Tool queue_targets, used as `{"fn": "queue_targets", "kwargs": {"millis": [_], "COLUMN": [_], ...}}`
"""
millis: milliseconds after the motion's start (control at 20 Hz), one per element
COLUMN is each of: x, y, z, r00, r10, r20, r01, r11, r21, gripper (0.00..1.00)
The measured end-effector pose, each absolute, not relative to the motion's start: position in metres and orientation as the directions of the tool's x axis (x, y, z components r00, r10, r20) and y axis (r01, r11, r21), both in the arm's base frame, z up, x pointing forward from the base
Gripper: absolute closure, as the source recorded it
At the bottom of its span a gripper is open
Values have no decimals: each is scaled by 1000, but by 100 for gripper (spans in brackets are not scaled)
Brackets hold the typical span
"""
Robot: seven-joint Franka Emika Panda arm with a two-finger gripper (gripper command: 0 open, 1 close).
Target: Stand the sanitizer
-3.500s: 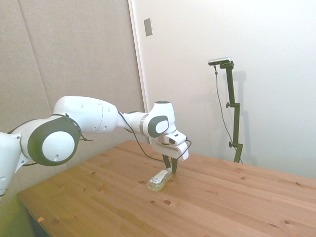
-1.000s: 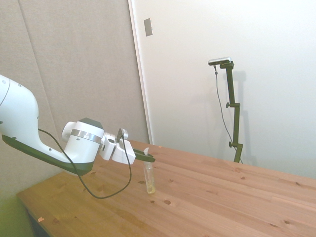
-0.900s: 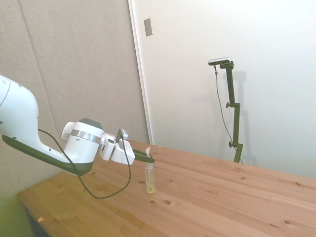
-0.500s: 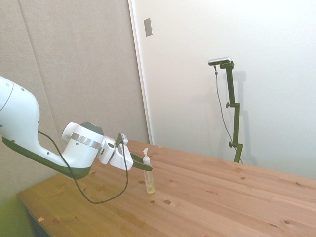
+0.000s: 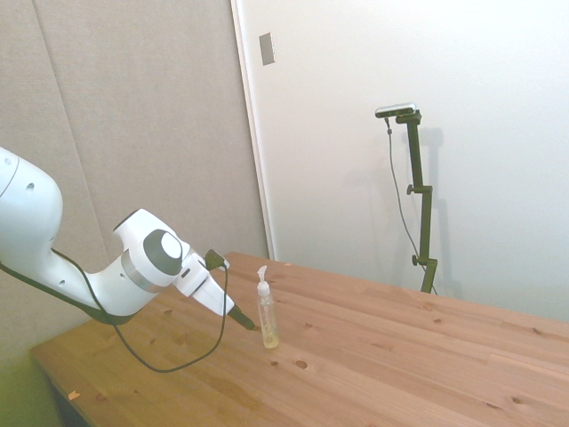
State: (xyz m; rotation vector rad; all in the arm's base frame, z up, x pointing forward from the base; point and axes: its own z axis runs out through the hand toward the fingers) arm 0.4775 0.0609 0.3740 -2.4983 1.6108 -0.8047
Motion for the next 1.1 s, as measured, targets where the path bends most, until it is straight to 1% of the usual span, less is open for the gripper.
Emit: {"fn": "queue_targets", "kwargs": {"millis": [150, 250, 400, 500, 700, 850, 1100], "x": [457, 445, 434, 432, 426, 419, 402], "y": [74, 71, 42, 20, 14, 17, 12], "z": [384, 403, 436, 454, 462, 459, 455], "r00": [429, 506, 618, 666, 725, 739, 732], "r10": [-841, -815, -760, -728, -683, -670, -679], "r20": [328, 283, 201, 161, 82, 68, 65], "r01": [-816, -797, -748, -716, -674, -665, -676], "r11": [-517, -567, -647, -685, -729, -742, -734], "r21": [-259, -206, -148, -133, -120, -84, -65], "gripper": [0, 0, 0, 0, 0, 0, 0]}}
